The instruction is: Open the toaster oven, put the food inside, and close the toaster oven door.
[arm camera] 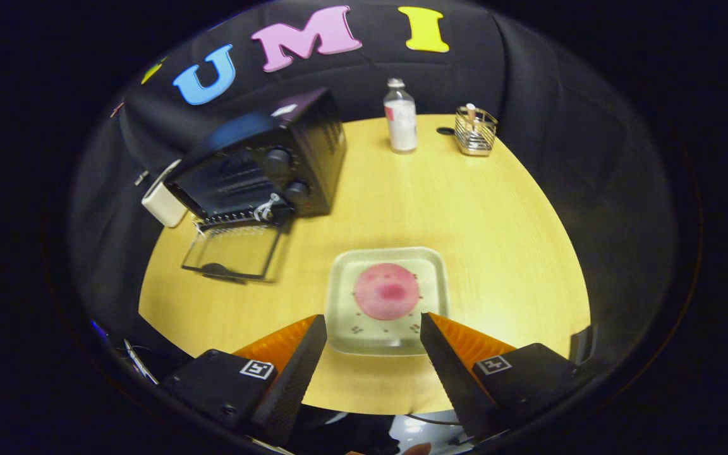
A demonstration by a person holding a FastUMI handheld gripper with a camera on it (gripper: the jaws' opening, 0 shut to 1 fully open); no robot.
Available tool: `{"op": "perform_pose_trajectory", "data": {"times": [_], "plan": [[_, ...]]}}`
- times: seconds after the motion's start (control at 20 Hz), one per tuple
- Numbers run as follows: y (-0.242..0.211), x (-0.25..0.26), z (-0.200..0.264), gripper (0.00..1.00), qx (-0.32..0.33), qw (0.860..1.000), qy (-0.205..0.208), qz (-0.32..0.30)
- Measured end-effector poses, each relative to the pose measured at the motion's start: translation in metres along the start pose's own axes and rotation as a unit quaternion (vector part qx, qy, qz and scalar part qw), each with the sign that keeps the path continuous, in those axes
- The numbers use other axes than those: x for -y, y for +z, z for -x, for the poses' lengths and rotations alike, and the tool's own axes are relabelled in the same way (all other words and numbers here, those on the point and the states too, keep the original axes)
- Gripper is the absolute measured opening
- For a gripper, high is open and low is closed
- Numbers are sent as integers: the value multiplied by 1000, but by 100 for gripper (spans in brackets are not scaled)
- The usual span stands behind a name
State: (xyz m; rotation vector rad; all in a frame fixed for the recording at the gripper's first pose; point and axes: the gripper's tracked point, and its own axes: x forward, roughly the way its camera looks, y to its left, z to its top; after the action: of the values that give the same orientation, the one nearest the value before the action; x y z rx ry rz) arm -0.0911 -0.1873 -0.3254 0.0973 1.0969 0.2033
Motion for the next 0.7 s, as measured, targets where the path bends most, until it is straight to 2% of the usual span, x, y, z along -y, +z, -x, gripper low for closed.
{"op": "perform_pose_trajectory", "data": {"times": [0.15,0.45,0.5,0.65,0.7], "plan": [[-5,33,-34,97,-66,998,3,-14],[-12,55,-81,64,-163,985,20,-53],[-13,57,-86,55,-175,983,21,-51],[-6,58,-95,52,-187,981,25,-43],[-4,60,-98,39,-188,981,21,-39]]}}
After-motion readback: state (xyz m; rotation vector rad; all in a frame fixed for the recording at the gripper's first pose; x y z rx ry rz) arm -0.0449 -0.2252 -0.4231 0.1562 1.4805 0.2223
